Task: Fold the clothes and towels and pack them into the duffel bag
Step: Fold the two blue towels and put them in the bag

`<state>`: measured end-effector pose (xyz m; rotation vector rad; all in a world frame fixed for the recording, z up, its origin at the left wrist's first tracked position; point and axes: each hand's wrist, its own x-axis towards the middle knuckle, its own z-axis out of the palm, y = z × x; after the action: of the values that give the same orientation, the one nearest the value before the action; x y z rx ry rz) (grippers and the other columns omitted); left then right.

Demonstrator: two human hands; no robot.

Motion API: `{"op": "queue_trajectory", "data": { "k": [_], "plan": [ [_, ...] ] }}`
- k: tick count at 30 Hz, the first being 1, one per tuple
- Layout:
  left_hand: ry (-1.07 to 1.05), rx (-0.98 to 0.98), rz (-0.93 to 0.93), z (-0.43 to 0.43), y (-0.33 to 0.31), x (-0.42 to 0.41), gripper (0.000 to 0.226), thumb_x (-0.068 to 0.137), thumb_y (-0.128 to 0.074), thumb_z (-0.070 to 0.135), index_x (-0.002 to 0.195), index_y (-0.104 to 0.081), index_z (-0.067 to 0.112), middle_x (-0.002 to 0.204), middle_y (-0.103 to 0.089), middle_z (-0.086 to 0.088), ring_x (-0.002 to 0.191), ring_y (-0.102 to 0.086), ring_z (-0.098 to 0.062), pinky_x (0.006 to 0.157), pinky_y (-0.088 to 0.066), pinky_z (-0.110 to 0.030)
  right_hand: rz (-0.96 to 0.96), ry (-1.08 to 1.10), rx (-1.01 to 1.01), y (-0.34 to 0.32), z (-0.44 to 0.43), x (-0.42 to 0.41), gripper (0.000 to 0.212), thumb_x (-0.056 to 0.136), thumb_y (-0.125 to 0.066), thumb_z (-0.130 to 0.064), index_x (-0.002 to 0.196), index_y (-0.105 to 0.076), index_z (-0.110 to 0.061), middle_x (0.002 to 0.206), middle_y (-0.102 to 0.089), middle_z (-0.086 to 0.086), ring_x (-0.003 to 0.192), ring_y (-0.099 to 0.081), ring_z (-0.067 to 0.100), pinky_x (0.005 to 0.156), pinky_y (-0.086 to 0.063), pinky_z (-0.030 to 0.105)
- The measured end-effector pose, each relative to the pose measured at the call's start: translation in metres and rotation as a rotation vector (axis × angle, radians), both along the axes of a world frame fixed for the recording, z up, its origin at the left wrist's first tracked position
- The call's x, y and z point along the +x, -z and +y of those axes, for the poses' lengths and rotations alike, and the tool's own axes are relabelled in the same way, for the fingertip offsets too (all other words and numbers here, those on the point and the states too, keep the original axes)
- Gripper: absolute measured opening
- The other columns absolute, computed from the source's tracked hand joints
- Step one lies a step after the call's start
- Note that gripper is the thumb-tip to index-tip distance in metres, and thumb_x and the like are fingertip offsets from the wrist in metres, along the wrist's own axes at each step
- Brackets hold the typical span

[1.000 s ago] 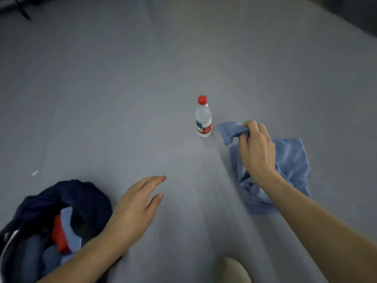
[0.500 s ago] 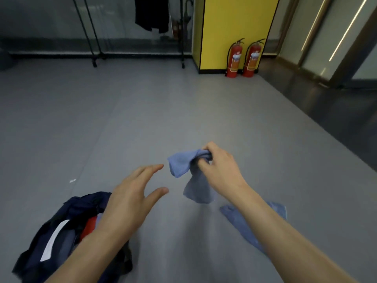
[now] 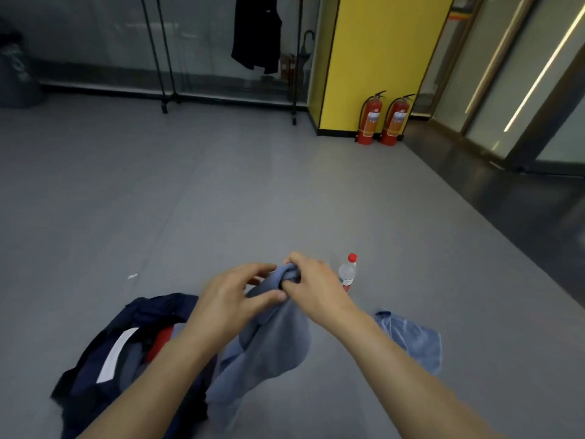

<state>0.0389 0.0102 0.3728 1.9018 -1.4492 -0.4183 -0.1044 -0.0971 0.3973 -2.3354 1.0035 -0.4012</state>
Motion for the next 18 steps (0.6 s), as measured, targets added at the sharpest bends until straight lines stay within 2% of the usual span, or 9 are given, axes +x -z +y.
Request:
{"op": "queue_trajectory", "data": {
  "k": [1, 3, 6, 8, 11, 15, 18],
  "plan": [
    [-0.005, -0.031, 0.012, 0.000, -0.001, -0.002, 0.032, 0.086, -0.069, 0.050, 0.117, -0.066, 0.043, 0.105, -0.068, 0.029, 0.097, -0.061, 0.010, 0.081, -0.049, -0.015, 0.001, -0.003, -0.015, 0.000, 0.000, 0.000, 0.006, 0.084, -0.058, -0.018, 0.088, -0.054, -0.020, 0.082, -0.063, 0.000, 0.085, -0.058, 0.027, 0.063, -0.034, 0.033],
    [-0.019, -0.072, -0.002, -0.005, -0.004, -0.008, 0.019, 0.091, -0.064, 0.040, 0.110, -0.069, 0.038, 0.100, -0.071, 0.023, 0.091, -0.065, 0.003, 0.082, -0.055, -0.029, -0.015, 0.014, -0.037, 0.003, -0.002, -0.006, 0.007, 0.085, -0.060, -0.021, 0.084, -0.052, -0.021, 0.071, -0.057, -0.007, 0.079, -0.057, 0.024, 0.060, -0.036, 0.030],
    [-0.017, -0.076, -0.067, -0.012, 0.002, -0.013, 0.025, 0.089, -0.051, 0.040, 0.104, -0.069, 0.034, 0.097, -0.071, 0.017, 0.090, -0.067, -0.007, 0.079, -0.055, -0.039, -0.064, 0.038, -0.044, 0.020, -0.006, -0.017, 0.011, 0.086, -0.063, -0.029, 0.084, -0.056, -0.021, 0.068, -0.056, -0.008, 0.075, -0.056, 0.019, 0.067, -0.043, 0.032],
    [-0.027, -0.101, -0.080, -0.017, 0.008, -0.018, 0.026, 0.086, -0.046, 0.039, 0.098, -0.068, 0.033, 0.089, -0.069, 0.017, 0.084, -0.065, -0.006, 0.075, -0.054, -0.040, -0.041, -0.015, -0.043, 0.028, -0.010, -0.023, 0.018, 0.086, -0.063, -0.035, 0.077, -0.050, -0.027, 0.070, -0.055, -0.008, 0.075, -0.055, 0.018, 0.069, -0.045, 0.036],
    [-0.071, -0.109, -0.014, -0.025, 0.018, -0.017, 0.017, 0.085, -0.048, 0.033, 0.089, -0.064, 0.034, 0.075, -0.064, 0.022, 0.069, -0.061, -0.001, 0.066, -0.052, -0.035, 0.034, -0.143, -0.073, 0.026, -0.013, -0.026, 0.031, 0.086, -0.063, -0.040, 0.070, -0.039, -0.028, 0.074, -0.050, -0.007, 0.076, -0.050, 0.019, 0.066, -0.039, 0.036],
    [-0.025, -0.077, 0.026, -0.036, 0.027, -0.018, 0.015, 0.087, -0.042, 0.031, 0.091, -0.056, 0.033, 0.068, -0.062, 0.015, 0.064, -0.058, -0.004, 0.059, -0.043, -0.031, 0.007, -0.192, -0.109, 0.030, -0.015, -0.033, 0.019, 0.088, -0.062, -0.038, 0.079, -0.049, -0.027, 0.091, -0.053, -0.001, 0.084, -0.053, 0.022, 0.070, -0.043, 0.039],
    [0.045, -0.037, 0.003, -0.041, 0.026, -0.030, 0.013, 0.095, -0.041, 0.029, 0.091, -0.053, 0.033, 0.070, -0.061, 0.011, 0.068, -0.057, -0.006, 0.058, -0.039, -0.028, -0.025, -0.152, 0.006, 0.033, -0.023, -0.048, 0.018, 0.085, -0.063, -0.029, 0.078, -0.049, -0.020, 0.083, -0.055, -0.001, 0.080, -0.053, 0.024, 0.068, -0.044, 0.039]
  ]
}}
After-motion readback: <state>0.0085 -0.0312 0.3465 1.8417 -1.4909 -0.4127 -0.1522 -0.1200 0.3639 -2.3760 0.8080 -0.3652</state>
